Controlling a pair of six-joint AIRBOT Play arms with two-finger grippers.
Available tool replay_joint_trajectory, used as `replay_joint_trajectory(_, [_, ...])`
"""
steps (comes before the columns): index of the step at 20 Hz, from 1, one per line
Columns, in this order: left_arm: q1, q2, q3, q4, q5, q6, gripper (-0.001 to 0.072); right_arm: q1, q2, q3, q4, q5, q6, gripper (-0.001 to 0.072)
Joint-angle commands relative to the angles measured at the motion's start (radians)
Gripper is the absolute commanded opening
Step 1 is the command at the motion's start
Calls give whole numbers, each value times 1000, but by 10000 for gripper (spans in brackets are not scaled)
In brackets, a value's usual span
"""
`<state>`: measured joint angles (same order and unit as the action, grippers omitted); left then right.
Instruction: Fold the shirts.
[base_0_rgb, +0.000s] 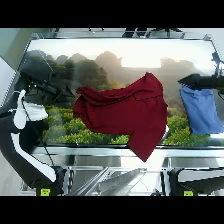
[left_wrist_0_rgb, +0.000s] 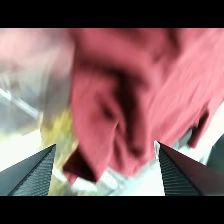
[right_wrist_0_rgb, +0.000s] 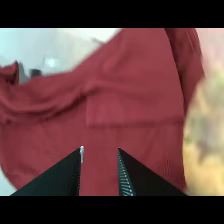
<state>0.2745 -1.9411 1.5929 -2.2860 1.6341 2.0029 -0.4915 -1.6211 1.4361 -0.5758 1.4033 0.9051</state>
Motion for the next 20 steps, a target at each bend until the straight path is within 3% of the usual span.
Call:
replay_joint_trajectory(1, [27,39,-193,18,-20,97,693,-65,27,-82,-58,72,8,264])
replay_joint_trajectory(5, [-20,35,-272,12,-57,174,693,-79,27,-144,-114,79,8,265])
replay_joint_trajectory(7, [-57,37,-272,6,-37,188,676,-76,26,-172,-122,79,8,362])
replay_joint_trajectory(9, [-87,40,-272,7,-15,191,427,-76,26,-203,-161,75,9,367])
replay_joint_trajectory(11, [-100,40,-272,9,-1,200,77,-76,26,-256,-203,60,16,366])
replay_joint_trajectory(12, [-100,40,-272,7,5,204,20,-76,26,-288,-208,50,14,366])
replay_joint_trajectory(20, [-55,97,-272,8,50,195,20,-3,23,-533,-270,-82,12,367])
